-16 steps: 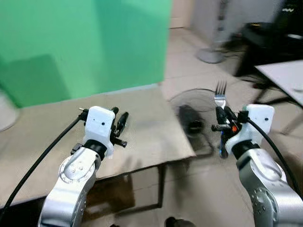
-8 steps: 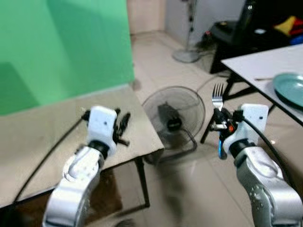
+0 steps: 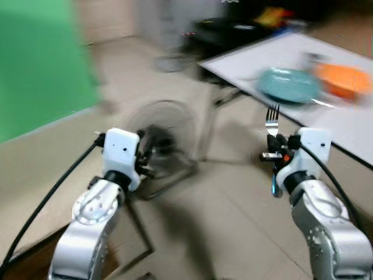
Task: Setting the table
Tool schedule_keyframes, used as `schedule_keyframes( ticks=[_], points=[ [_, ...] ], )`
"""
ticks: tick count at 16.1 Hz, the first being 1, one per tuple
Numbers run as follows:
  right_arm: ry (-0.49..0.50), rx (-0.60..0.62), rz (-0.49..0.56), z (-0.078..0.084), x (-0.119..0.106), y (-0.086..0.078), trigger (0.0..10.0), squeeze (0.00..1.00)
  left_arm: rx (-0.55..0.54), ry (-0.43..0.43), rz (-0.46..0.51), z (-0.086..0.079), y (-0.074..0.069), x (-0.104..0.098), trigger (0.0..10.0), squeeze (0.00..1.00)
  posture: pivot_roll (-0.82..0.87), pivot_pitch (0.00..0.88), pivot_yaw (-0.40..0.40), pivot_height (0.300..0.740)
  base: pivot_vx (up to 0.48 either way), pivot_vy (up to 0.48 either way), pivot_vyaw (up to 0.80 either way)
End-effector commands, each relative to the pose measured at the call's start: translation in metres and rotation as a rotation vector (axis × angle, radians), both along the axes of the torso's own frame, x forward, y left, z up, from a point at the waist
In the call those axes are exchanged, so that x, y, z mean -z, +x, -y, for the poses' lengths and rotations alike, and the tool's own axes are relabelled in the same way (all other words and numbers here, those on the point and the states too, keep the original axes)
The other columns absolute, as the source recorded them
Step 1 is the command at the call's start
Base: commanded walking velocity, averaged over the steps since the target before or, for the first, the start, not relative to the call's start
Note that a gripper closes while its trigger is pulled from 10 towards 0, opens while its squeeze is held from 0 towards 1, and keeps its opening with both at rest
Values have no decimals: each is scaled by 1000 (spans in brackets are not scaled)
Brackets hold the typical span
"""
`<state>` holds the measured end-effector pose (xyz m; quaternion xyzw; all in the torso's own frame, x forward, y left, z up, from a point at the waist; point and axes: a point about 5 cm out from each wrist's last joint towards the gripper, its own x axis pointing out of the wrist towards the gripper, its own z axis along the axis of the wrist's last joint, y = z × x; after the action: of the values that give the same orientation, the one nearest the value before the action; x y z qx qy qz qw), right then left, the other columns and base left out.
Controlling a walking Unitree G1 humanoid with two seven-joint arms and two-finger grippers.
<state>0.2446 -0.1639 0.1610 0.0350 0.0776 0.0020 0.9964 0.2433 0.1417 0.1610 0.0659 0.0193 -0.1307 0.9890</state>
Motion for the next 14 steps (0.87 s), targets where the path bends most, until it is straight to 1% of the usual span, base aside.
schedule_keyframes(
  ticks=[1, 4, 6, 8, 10, 14],
  points=[
    [-16, 32, -4, 5, -1, -2, 10000, 0, 5, 3, 0, -1, 0, 0, 10000, 0, 106, 0, 24, 740, 0, 0, -800],
    [-33, 52, 4, 8, -3, -2, 10000, 0, 20, -2, 4, 1, 3, 0, 10000, 0, 84, 0, 39, 740, 0, 0, -800],
    [-44, 64, -2, 8, -3, -8, 10000, 0, 34, -19, 0, 3, 5, -1, 10000, 0, 69, 0, 46, 740, 0, 0, -800],
    [-53, 82, -6, 11, -4, -10, 10000, 0, 33, -9, -8, 3, 5, 3, 10000, 0, 52, 0, 52, 740, 0, 0, -800],
    [-64, 90, -5, 13, -5, -11, 10000, 0, 45, -24, -2, 5, 7, 1, 10000, 0, 44, 0, 56, 740, 0, 0, -800],
    [-67, 98, -22, 13, -4, -14, 10000, 0, 47, -14, 3, 6, 9, 1, 10000, 0, 46, 0, 55, 740, 0, 0, -800]
  ],
)
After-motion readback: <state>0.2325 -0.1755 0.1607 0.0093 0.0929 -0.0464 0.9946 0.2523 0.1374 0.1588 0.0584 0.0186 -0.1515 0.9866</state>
